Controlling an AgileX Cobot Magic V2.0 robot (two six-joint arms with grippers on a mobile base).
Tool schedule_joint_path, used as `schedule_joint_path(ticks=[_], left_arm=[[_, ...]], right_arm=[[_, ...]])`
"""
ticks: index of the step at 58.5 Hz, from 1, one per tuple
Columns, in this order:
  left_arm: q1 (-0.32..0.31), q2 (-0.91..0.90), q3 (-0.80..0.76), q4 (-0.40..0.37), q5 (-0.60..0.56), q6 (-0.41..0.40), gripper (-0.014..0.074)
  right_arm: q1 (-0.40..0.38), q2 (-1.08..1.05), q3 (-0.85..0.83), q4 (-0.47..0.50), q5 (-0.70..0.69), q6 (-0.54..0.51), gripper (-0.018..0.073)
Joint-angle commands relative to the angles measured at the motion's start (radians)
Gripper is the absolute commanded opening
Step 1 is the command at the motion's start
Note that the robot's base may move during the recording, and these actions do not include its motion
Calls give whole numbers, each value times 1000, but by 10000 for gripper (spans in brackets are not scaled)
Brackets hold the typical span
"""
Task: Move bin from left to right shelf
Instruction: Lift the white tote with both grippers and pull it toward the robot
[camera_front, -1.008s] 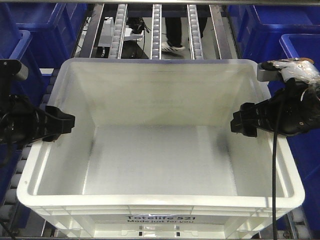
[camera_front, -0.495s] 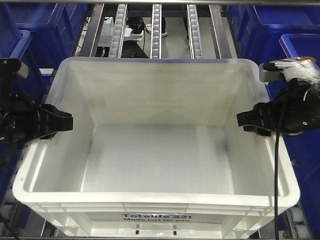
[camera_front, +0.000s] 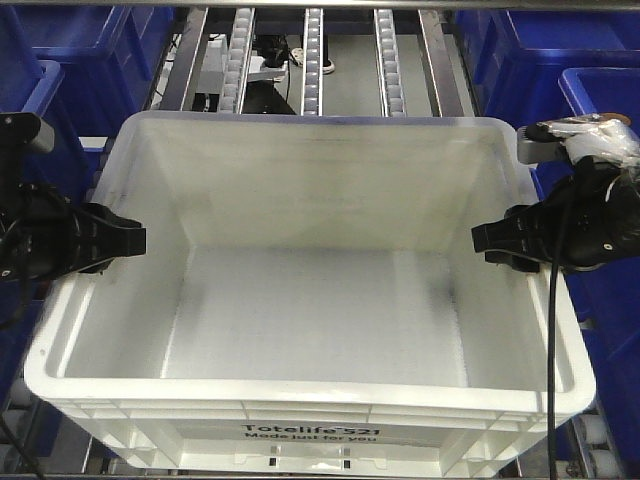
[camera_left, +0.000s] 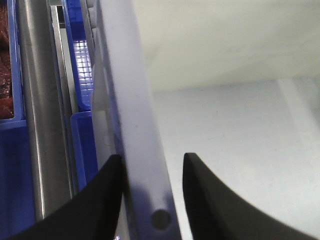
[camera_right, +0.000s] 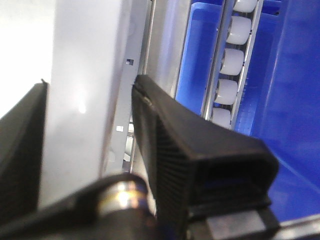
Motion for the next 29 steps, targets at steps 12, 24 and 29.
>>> schedule_joint_path(ticks=[12,24,29], left_arm=[[-5,-75,-17,-37,-40,23,-6],[-5,-122,-17,-43,-47,23,-6],[-5,-141,-17,-56,-54,23,-6]], right_arm=[[4,-52,-33,163,-92,-105,-7],[4,-99,-33,203,-116,-136,-4],[4,-115,-33,203,-118,-136,-4]])
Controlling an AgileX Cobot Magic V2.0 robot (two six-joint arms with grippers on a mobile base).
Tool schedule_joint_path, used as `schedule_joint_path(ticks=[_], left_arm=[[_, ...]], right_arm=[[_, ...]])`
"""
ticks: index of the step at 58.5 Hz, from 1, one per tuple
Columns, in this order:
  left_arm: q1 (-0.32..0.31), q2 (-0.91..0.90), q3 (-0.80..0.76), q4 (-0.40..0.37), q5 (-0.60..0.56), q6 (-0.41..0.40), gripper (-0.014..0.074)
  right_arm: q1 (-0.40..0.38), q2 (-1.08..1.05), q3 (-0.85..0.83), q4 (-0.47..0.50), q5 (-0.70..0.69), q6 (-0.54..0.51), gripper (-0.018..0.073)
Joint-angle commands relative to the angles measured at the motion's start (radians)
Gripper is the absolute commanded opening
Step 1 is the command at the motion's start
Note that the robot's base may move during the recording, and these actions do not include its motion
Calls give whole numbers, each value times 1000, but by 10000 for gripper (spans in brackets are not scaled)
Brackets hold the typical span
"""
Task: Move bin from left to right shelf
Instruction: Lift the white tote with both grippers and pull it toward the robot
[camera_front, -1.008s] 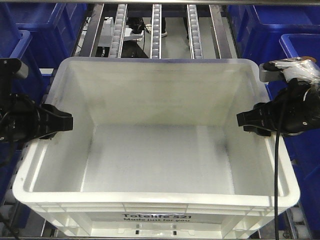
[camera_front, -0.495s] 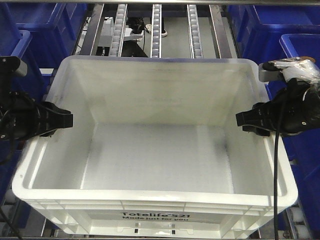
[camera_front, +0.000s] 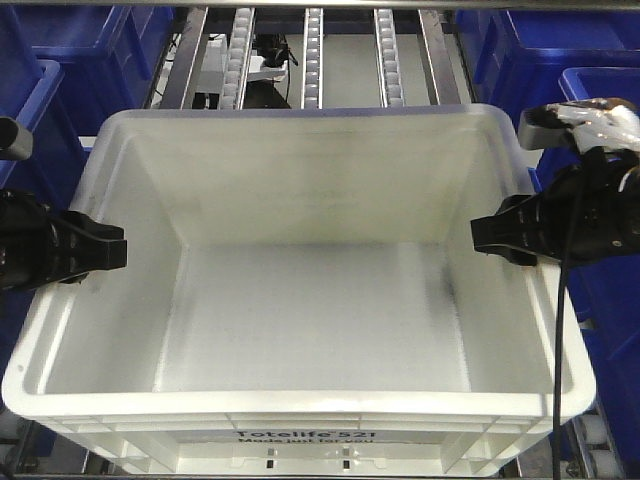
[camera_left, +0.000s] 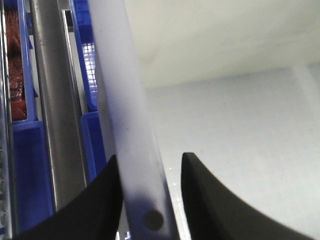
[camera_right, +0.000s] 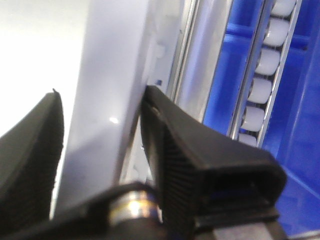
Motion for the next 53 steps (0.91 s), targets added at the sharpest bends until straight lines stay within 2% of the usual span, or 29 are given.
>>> schedule_joint_path(ticks=[1,53], left_arm=[[-14,-57,-39,-83,-88,13,-6],[-14,-210,-39,-112,-86,12,-6]], right_arm=[[4,-51,-37,75,-105,-16,-4],[4,-161,-36,72,-54,-16,-4]])
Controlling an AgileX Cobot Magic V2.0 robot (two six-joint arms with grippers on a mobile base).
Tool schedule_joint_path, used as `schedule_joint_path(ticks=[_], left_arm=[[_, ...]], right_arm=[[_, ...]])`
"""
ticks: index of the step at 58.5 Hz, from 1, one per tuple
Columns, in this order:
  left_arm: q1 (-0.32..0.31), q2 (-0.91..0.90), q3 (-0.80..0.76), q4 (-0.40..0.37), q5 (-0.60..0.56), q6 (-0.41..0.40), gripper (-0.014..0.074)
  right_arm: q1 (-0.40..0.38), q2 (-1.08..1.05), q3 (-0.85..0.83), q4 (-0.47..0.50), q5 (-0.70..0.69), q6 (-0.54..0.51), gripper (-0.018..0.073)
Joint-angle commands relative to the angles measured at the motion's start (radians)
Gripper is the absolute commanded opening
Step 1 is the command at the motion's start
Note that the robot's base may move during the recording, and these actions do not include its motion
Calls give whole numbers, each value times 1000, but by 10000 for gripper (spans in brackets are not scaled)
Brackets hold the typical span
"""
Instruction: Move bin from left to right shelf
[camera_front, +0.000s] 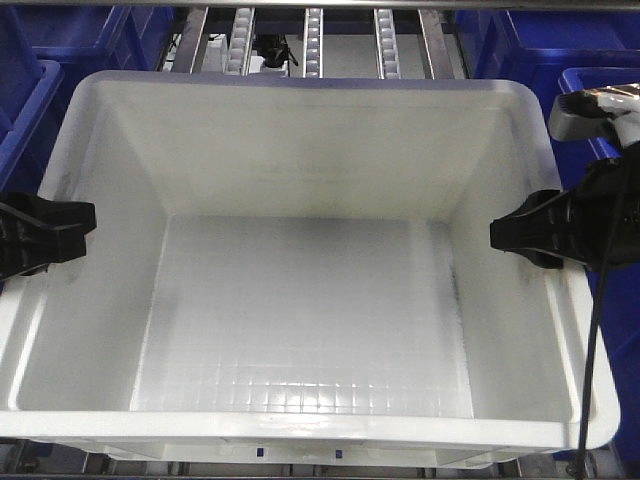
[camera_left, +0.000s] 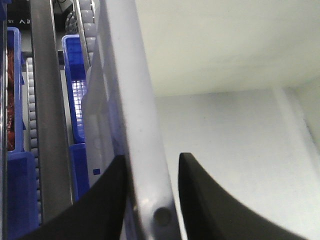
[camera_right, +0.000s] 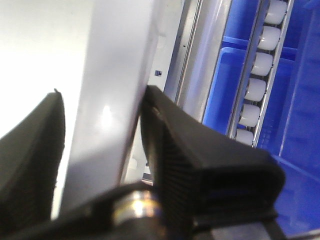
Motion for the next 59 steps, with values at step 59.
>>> schedule_joint_path(ticks=[59], left_arm=[[-14,-97,-47,-75,-109,29,-6]], right_arm=[[5,-113,-42,60,-88,-12,-4]])
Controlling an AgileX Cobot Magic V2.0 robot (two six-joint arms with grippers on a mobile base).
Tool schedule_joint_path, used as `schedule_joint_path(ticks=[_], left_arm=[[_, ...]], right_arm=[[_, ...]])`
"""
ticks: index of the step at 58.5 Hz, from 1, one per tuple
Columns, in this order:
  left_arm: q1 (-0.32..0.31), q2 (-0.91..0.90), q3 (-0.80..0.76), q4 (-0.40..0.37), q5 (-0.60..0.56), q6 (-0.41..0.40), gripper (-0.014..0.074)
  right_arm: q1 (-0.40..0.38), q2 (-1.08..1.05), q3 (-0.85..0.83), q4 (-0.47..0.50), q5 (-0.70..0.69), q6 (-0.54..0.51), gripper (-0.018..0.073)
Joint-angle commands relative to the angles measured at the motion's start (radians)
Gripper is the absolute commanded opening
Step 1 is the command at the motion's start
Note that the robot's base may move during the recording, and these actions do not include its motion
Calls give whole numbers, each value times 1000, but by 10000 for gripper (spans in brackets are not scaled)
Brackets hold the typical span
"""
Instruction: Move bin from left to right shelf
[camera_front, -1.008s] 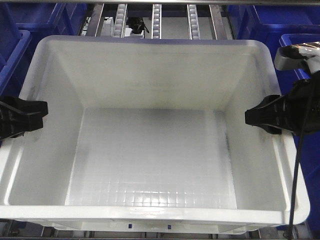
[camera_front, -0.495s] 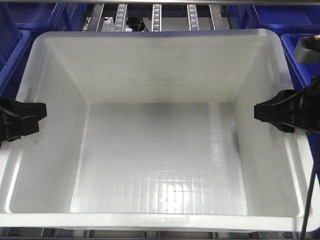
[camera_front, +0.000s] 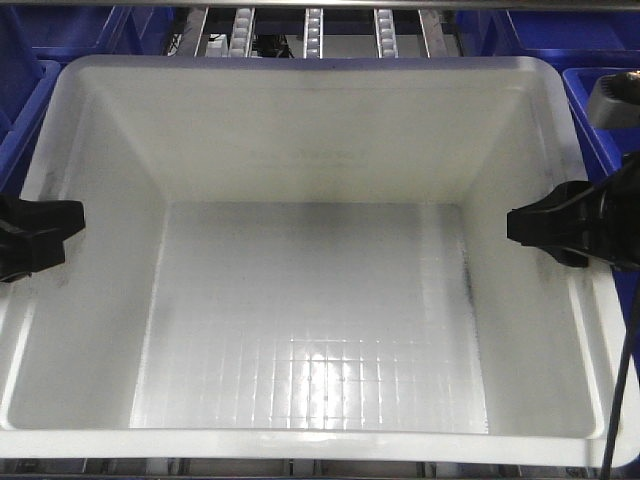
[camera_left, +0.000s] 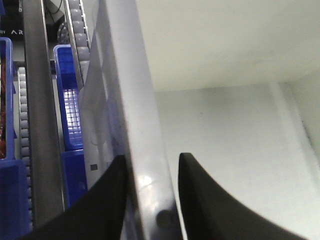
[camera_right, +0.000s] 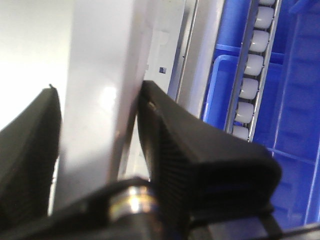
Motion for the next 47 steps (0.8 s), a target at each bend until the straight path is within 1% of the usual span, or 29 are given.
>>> schedule_joint_path(ticks=[1,11,26,35,47], left_arm=[[-14,-30,-47,-54,-141,27,-6],[-14,-30,-47,-72,-125,27,-6],[-14,-30,-47,-71,-127,27,-6],[-14,-30,-47,-72,-127,24,-6],[-14,-30,-47,-72,-127,25,-6]], right_arm=[[5,-30,-43,60,-106,-38,-4],[5,-30,-43,67,-106,-37,-4],[5,-30,-43,68,-99,-34,-4],[5,-30,-43,107,-98,-35,-4],[5,-30,-43,108,-98,-35,-4]])
